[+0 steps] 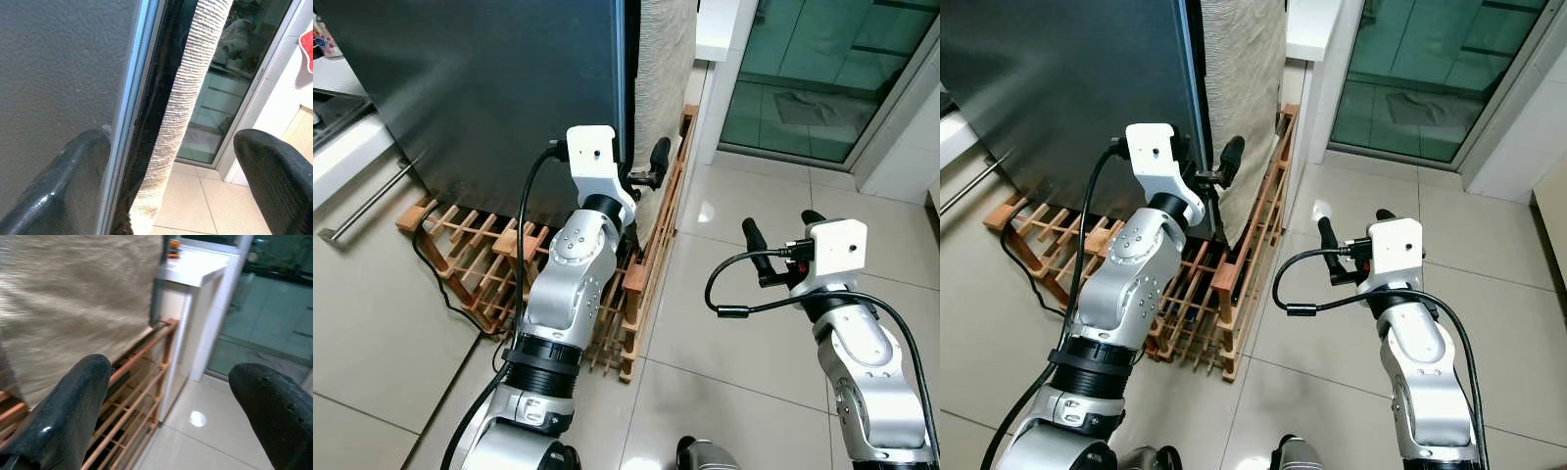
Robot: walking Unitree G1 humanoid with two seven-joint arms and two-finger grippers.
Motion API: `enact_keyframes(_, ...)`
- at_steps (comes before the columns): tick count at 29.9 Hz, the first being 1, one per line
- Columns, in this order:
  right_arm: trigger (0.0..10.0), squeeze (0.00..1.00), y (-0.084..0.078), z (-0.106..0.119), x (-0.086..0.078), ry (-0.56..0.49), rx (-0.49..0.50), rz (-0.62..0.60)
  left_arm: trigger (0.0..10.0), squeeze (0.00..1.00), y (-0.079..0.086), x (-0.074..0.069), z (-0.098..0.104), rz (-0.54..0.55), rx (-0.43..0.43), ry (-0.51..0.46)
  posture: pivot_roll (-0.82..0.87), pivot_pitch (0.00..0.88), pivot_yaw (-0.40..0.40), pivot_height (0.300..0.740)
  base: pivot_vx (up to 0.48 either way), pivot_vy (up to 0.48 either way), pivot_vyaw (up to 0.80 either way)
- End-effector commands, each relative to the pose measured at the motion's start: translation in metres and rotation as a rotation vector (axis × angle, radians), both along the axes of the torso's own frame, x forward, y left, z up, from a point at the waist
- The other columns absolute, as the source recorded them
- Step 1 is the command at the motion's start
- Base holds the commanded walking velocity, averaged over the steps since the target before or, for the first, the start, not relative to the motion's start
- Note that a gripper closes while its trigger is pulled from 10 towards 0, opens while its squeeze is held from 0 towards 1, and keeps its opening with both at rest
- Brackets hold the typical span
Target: Restocking fridge
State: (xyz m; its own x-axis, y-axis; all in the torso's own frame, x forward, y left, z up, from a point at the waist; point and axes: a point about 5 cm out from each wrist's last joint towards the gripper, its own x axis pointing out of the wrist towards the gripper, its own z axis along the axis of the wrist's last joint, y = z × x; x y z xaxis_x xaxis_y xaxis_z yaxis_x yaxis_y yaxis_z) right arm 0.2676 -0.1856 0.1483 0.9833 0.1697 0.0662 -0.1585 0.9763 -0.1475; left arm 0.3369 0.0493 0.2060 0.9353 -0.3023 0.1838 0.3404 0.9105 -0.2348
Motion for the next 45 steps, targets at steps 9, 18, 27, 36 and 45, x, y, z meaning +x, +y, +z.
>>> enact_keyframes(9,10.0,0.18,0.006,0.003,0.004,-0.004,0.002,0.039,10.0,0.0,-0.036,0.003,0.042,-0.124,-0.114,-0.08,-0.23,0.102,0.059,0.732,0.0,0.0,0.0)
enact_keyframes(18,10.0,0.18,0.008,0.001,0.002,0.003,0.011,0.039,10.0,0.0,-0.04,0.008,0.046,-0.144,-0.132,-0.068,-0.23,0.098,0.061,0.732,0.0,0.0,0.0)
enact_keyframes(27,10.0,0.18,0.009,-0.003,0.002,0.013,0.016,0.034,10.0,0.0,-0.045,-0.004,0.049,-0.25,-0.14,-0.071,-0.22,0.094,0.058,0.732,0.0,0.0,0.0)
enact_keyframes(36,10.0,0.18,0.012,-0.004,0.006,0.01,0.015,0.039,10.0,0.0,-0.046,0.009,0.039,-0.185,-0.08,-0.058,-0.22,0.078,0.068,0.732,0.0,0.0,0.0)
enact_keyframes(45,10.0,0.18,0.007,0.006,-0.008,-0.079,0.065,-0.09,10.0,0.0,0.009,-0.011,0.029,-0.123,-0.009,-0.118,-0.18,0.079,0.051,0.732,0.0,0.0,0.0)
